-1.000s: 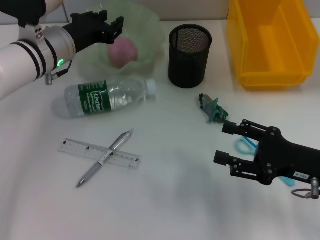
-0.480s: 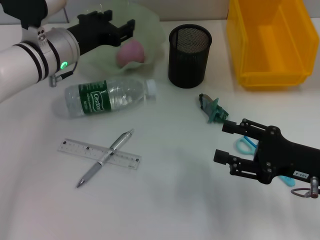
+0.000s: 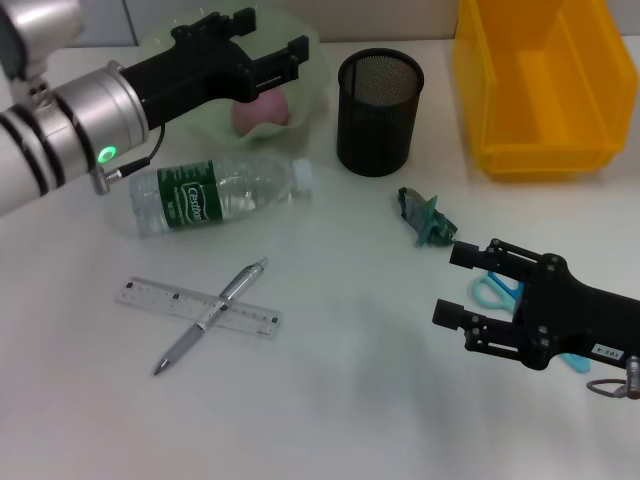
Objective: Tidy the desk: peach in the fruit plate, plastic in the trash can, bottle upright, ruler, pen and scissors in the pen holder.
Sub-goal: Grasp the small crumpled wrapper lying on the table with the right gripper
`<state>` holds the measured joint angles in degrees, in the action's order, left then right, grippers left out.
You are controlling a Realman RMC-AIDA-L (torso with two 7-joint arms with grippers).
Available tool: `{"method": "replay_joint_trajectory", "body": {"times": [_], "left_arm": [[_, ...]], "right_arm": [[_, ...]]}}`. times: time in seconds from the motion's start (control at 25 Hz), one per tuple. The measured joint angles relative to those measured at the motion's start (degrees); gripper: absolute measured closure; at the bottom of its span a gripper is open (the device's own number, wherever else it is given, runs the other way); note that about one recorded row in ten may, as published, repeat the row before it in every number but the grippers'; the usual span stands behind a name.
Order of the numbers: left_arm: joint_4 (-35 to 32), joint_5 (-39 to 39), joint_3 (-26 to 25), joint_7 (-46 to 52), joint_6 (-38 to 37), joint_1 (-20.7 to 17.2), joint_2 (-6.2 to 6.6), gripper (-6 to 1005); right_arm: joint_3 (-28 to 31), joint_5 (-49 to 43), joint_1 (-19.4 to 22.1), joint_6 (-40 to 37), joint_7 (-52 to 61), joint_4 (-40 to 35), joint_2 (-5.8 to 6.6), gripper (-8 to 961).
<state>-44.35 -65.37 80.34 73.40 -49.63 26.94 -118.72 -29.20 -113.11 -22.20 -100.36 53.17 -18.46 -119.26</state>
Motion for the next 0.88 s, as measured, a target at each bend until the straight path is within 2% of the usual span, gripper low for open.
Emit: {"method": "replay_joint_trajectory", "body": {"times": [0.2,0.32,0.44,0.52,0.64,0.8,0.84,0.88], "left_arm": [[0.8,5.4,-1.4,-6.3,-16.4,-4.9,0.29,192],[1.9,3.6,-1.5,-7.8,-26.0,-6.4,0.94,191],[3.7,-1.4,-1.5,-7.9,-35.9,-6.6,1.59,191],[4.9,-5.1,-1.5,-7.5,-39.9,-6.3,1.69,192],[7.3,-11.8,-1.5,-5.1,-41.0,-5.8,1.52,192],[7.7,-14.4,-1.5,-2.6,-39.8,-5.6,1.63,199],[7.4,-18.0,-2.3,1.6,-38.7,-5.2,2.18,201],[7.4,-18.0,-2.3,1.6,-38.7,-5.2,2.18,201]], "right_arm": [[0.0,0.0,0.3,-0.1,0.0,0.0,0.00,190],[0.3,0.0,0.5,0.0,0.3,0.0,0.00,190],[1.2,0.0,0.6,0.5,0.4,0.0,-0.04,191],[1.5,0.0,0.5,0.7,0.4,0.0,-0.07,191],[1.5,0.0,0.2,0.7,0.5,0.0,-0.09,191],[1.7,0.0,0.2,0.8,0.5,0.0,-0.07,191],[2.3,0.0,0.2,0.8,0.5,0.0,-0.01,191],[2.3,0.0,0.2,0.8,0.5,0.0,-0.01,191]]}}
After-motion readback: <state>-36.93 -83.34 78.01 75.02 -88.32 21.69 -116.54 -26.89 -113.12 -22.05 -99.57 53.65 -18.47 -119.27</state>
